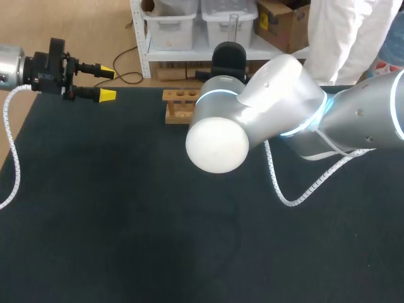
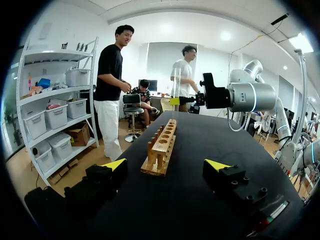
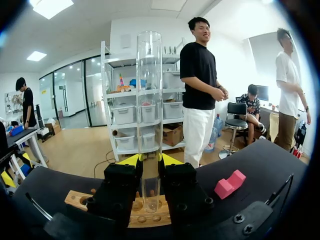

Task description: Grasp the test tube, adjust it, and insert it.

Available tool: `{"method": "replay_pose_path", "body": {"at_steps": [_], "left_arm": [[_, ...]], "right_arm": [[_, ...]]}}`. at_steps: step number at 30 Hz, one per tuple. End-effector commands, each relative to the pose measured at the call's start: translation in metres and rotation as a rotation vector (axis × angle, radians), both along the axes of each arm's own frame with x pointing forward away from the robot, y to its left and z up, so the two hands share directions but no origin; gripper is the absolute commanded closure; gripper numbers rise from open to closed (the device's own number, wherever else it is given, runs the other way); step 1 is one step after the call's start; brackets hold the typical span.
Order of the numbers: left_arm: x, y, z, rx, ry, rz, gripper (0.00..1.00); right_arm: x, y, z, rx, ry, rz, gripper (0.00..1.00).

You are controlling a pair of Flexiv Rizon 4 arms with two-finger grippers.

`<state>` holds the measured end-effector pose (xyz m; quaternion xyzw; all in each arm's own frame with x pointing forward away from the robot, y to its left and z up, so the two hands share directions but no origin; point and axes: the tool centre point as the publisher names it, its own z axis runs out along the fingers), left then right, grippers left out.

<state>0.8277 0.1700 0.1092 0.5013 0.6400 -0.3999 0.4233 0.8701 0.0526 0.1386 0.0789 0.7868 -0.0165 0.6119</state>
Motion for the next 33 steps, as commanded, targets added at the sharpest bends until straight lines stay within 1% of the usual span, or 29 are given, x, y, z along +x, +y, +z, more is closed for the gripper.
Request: {"method": "replay_pose_path", "body": {"at_steps": [1, 20, 33], "left_arm": [[-0.002, 0.000, 0.000, 0.000, -0.003, 0.003, 0.00], [-0.002, 0.000, 0.000, 0.000, -0.003, 0.003, 0.00], [-0.002, 0.000, 0.000, 0.000, -0.003, 0.003, 0.00]], "right_arm": [[0.004, 0.001, -0.004, -0.003, -0.004, -0.003, 1.00], [0.010, -0.008, -0.008, -0.016, -0.002, -0.006, 1.00], [0.017, -0.011, -0.016, -0.018, 0.006, -0.007, 1.00]]}}
